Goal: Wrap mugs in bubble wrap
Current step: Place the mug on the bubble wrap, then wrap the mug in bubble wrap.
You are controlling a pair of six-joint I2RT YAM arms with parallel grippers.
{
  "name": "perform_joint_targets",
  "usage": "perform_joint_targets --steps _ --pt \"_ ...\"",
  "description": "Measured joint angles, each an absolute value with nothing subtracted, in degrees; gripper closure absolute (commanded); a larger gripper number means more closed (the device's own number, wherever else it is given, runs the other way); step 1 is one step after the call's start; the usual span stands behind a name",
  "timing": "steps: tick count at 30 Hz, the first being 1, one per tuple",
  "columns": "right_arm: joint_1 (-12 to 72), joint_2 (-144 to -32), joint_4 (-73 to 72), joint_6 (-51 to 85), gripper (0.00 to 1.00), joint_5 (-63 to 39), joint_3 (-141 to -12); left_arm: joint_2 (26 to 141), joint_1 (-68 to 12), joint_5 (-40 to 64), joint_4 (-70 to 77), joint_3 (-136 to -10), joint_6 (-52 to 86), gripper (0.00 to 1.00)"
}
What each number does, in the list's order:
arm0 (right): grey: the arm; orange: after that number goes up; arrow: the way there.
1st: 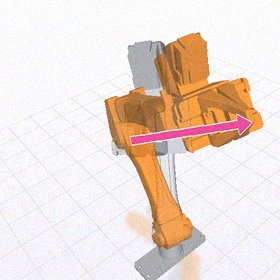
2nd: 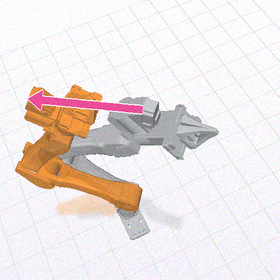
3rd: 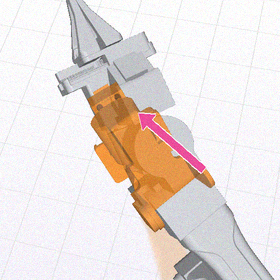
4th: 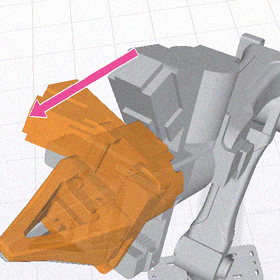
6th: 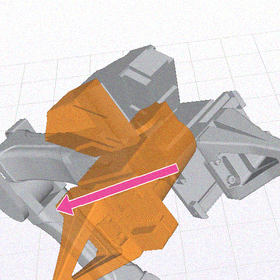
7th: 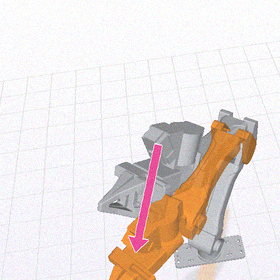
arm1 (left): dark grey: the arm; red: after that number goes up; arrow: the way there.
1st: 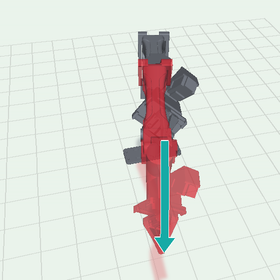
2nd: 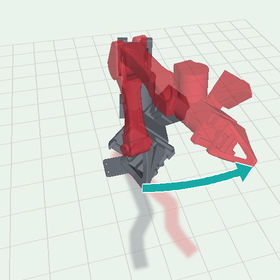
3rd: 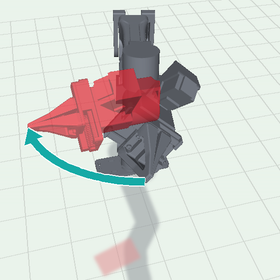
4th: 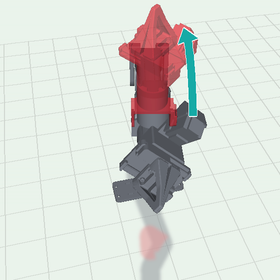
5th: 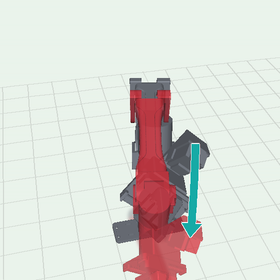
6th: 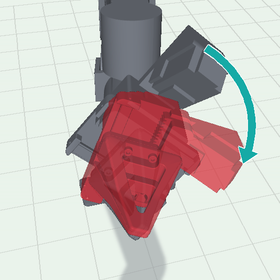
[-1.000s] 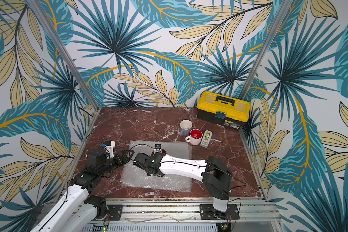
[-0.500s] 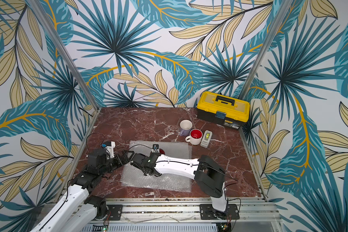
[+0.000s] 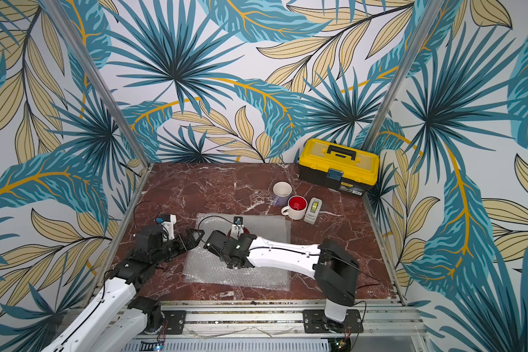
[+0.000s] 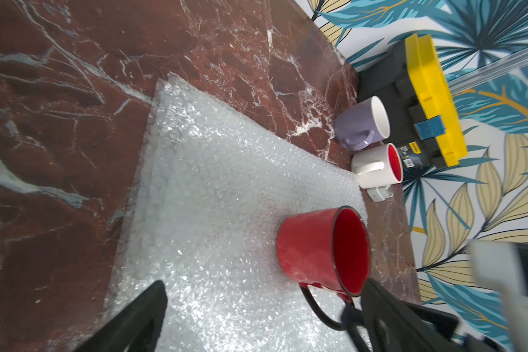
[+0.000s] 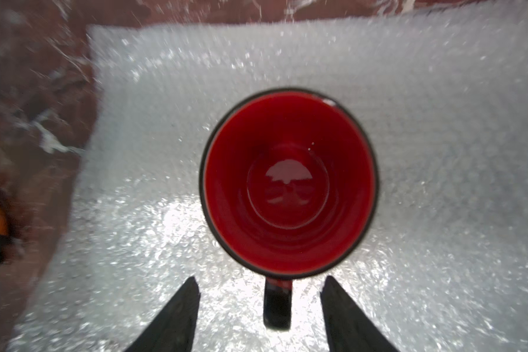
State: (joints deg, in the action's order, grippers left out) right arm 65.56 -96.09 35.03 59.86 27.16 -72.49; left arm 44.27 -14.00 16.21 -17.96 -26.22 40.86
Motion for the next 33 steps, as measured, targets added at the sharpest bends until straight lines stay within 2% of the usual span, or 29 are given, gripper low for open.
perform_joint_targets --steps 2,7,12,19,26,33 --pt "65.5 -89.9 32.6 58.2 0.22 29.2 -68.0 47.5 -17.7 13.7 -19.1 -28.0 39.8 0.0" --pt "60.8 -78.8 29.3 55.0 0.21 32.0 -58.1 58.7 -27.9 8.4 -20.4 -37.3 37.6 0.0" --pt "49.3 -73.9 25.9 49.3 0.24 28.9 -48.1 71.0 -34.9 2.5 -23.9 -49.1 35.3 0.0" --pt "35.3 -74.9 21.5 42.5 0.29 17.6 -43.9 75.4 -37.6 -0.3 -26.3 -53.5 33.8 0.0" --pt "29.6 -80.1 13.6 41.0 0.34 7.3 -41.5 75.2 -37.6 1.1 -26.2 -53.5 32.8 0.0" --pt "27.1 -83.6 8.8 40.9 0.36 3.0 -41.1 74.8 -37.6 4.8 -23.6 -53.4 33.0 0.0"
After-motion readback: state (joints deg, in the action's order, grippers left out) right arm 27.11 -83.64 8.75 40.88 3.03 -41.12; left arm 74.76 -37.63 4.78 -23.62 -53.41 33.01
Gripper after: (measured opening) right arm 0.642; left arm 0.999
